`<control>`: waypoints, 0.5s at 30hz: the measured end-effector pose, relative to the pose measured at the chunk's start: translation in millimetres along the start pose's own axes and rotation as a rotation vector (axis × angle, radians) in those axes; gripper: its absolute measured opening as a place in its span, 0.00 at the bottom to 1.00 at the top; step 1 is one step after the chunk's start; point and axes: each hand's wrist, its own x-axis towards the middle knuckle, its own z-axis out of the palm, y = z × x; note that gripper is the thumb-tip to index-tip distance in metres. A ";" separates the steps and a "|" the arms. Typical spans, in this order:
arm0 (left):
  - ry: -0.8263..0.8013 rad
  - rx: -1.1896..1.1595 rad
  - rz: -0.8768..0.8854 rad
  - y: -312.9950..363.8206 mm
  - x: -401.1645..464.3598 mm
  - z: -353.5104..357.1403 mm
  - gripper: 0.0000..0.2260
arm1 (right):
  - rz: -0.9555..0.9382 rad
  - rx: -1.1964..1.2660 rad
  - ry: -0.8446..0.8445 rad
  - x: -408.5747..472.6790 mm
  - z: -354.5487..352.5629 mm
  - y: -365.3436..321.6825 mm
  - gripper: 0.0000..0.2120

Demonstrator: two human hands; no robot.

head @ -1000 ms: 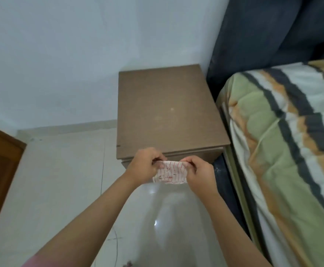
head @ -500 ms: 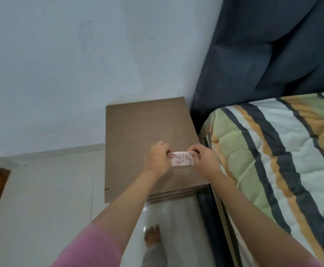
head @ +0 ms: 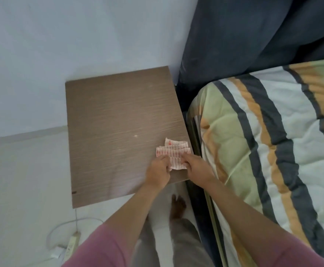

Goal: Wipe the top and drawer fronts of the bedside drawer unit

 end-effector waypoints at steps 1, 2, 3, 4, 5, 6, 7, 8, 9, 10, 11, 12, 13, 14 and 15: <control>-0.011 0.001 -0.014 -1.0 -3.4 4.9 0.05 | 0.000 0.007 -0.029 -4.0 5.0 5.5 0.07; -0.017 -0.003 -0.018 -0.9 -7.5 8.0 0.05 | 0.009 0.017 -0.063 -8.0 7.6 8.0 0.07; -0.016 -0.015 -0.018 -1.3 -10.9 11.4 0.05 | 0.006 0.031 -0.078 -10.6 11.2 11.8 0.08; -0.024 -0.022 -0.025 -0.6 -14.4 12.5 0.05 | 0.015 0.038 -0.098 -12.7 12.3 12.4 0.09; -0.034 -0.024 -0.028 -0.8 -17.8 14.0 0.05 | 0.008 0.051 -0.103 -13.6 15.3 15.3 0.11; -0.062 -0.019 -0.045 1.2 -21.6 13.0 0.05 | 0.029 0.057 -0.117 -15.5 13.6 12.5 0.12; -0.089 -0.013 -0.067 1.7 -25.0 13.3 0.05 | 0.035 0.078 -0.110 -16.3 15.3 14.4 0.14; -0.119 -0.013 -0.096 3.4 -28.5 11.3 0.06 | 0.064 0.092 -0.111 -18.0 12.5 11.9 0.14; -0.134 -0.021 -0.116 3.0 -31.5 11.8 0.09 | 0.076 0.108 -0.099 -18.6 13.8 13.5 0.15; -0.144 -0.042 -0.149 4.9 -36.4 9.7 0.10 | 0.102 0.121 -0.103 -22.1 9.8 9.8 0.15; -0.132 -0.064 -0.184 5.0 -39.8 8.0 0.08 | 0.115 0.144 -0.091 -23.2 10.2 10.7 0.15; -0.115 -0.079 -0.220 7.7 -44.1 2.7 0.06 | 0.140 0.163 -0.077 -26.3 6.1 6.0 0.16; -0.087 -0.093 -0.235 6.9 -47.8 0.6 0.04 | 0.151 0.199 -0.043 -27.7 5.1 6.8 0.16; -0.082 -0.108 -0.262 8.9 -52.0 -4.7 0.06 | 0.186 0.228 0.007 -31.3 -3.1 -0.2 0.16; -0.069 -0.141 -0.303 8.7 -56.8 -8.8 0.09 | 0.229 0.305 0.082 -33.8 -6.2 -2.4 0.16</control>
